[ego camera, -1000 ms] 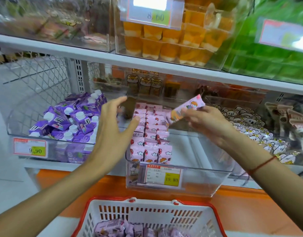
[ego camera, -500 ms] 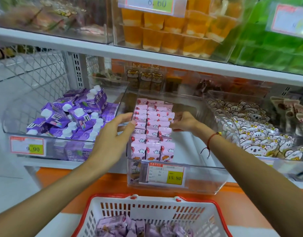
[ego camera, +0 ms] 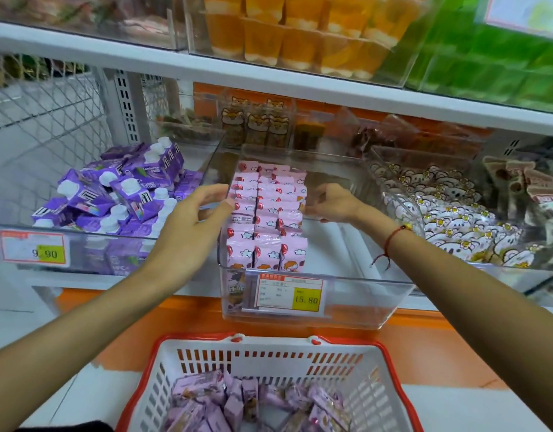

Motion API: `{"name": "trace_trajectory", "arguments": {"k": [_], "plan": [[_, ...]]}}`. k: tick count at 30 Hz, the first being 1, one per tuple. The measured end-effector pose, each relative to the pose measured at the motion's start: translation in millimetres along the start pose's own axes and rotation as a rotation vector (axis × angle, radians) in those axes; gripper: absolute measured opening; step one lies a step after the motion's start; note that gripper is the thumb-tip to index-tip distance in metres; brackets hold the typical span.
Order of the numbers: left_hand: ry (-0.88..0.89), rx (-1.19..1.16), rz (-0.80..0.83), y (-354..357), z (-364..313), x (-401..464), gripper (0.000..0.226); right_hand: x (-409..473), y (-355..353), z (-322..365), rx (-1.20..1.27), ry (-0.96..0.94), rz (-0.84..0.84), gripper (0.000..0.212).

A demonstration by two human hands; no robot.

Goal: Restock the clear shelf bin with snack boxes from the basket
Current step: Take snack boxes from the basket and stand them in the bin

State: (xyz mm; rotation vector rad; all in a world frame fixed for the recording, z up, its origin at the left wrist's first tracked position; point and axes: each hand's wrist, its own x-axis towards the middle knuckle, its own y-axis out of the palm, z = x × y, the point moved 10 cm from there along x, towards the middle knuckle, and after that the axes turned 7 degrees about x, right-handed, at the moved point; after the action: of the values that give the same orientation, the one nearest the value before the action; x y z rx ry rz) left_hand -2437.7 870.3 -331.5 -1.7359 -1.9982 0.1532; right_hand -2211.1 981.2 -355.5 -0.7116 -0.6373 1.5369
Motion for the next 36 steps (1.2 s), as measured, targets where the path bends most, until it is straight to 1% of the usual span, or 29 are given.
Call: {"name": "trace_trajectory", "arguments": {"k": [2, 3, 5, 7, 9, 10, 12, 14, 15, 17, 19, 20, 21, 23, 25, 27, 28, 29, 30, 31, 32, 33, 34, 35, 36], "plan": [[-0.019, 0.014, -0.025, -4, -1, -3, 0.033, -20, -17, 11, -0.058, -0.071, -0.048, 0.052], [0.004, 0.060, -0.075, -11, -6, -7, 0.034, -37, -29, 17, -0.059, -0.127, -0.094, 0.052], [0.164, 0.136, -0.187, -27, -32, -25, 0.028, -88, -50, 37, 0.019, -0.312, -0.187, 0.037], [0.361, 0.160, -0.190, -33, -62, -56, 0.019, -154, -62, 51, 0.120, -0.518, -0.239, 0.021], [0.504, 0.198, -0.104, -24, -78, -90, 0.014, -211, -54, 53, 0.129, -0.635, -0.179, 0.013], [0.550, 0.219, -0.033, -14, -79, -107, 0.013, -228, -40, 46, 0.072, -0.626, -0.108, 0.014], [0.574, 0.300, 0.176, 19, -64, -136, 0.011, -243, 6, 17, -0.166, -0.524, 0.097, 0.023], [0.469, 0.445, 0.434, 62, -25, -155, 0.008, -246, 61, -22, -0.436, -0.442, 0.332, 0.026], [0.384, 0.514, 0.562, 82, 2, -162, 0.008, -243, 88, -46, -0.529, -0.409, 0.447, 0.026], [0.214, 0.605, 0.785, 119, 64, -175, 0.013, -232, 140, -100, -0.628, -0.296, 0.644, 0.029], [0.050, 0.605, 0.926, 148, 123, -184, 0.013, -221, 183, -154, -0.669, -0.132, 0.788, 0.036], [-0.039, 0.586, 0.967, 159, 149, -189, 0.010, -217, 202, -179, -0.672, -0.069, 0.832, 0.039], [-0.128, 0.570, 0.984, 169, 176, -194, 0.014, -215, 220, -200, -0.656, -0.020, 0.849, 0.040], [-0.295, 0.537, 0.957, 180, 223, -206, 0.019, -218, 250, -231, -0.585, 0.043, 0.818, 0.043], [-0.420, 0.490, 0.888, 182, 255, -225, 0.017, -229, 274, -250, -0.458, 0.071, 0.735, 0.046], [-0.519, 0.456, 0.857, 181, 277, -252, 0.018, -248, 296, -253, -0.341, 0.028, 0.686, 0.046], [-0.542, 0.448, 0.840, 180, 282, -263, 0.022, -257, 306, -250, -0.336, -0.028, 0.678, 0.048], [-0.509, 0.494, 0.775, 174, 283, -267, 0.025, -263, 315, -244, -0.366, -0.108, 0.662, 0.051], [-0.439, 0.578, 0.647, 163, 280, -262, 0.030, -265, 322, -233, -0.376, -0.195, 0.628, 0.053], [-0.358, 0.647, 0.476, 147, 271, -254, 0.035, -263, 327, -221, -0.342, -0.248, 0.588, 0.053], [-0.314, 0.663, 0.302, 127, 261, -247, 0.040, -258, 331, -207, -0.288, -0.272, 0.548, 0.052], [-0.310, 0.658, 0.158, 108, 256, -243, 0.043, -251, 335, -193, -0.231, -0.279, 0.498, 0.049], [-0.337, 0.669, 0.055, 92, 256, -242, 0.047, -242, 340, -178, -0.191, -0.280, 0.450, 0.046], [-0.379, 0.725, 0.019, 81, 260, -243, 0.052, -234, 345, -164, -0.168, -0.289, 0.406, 0.047], [-0.415, 0.809, 0.072, 79, 267, -245, 0.057, -226, 352, -150, -0.159, -0.303, 0.369, 0.052]]}}
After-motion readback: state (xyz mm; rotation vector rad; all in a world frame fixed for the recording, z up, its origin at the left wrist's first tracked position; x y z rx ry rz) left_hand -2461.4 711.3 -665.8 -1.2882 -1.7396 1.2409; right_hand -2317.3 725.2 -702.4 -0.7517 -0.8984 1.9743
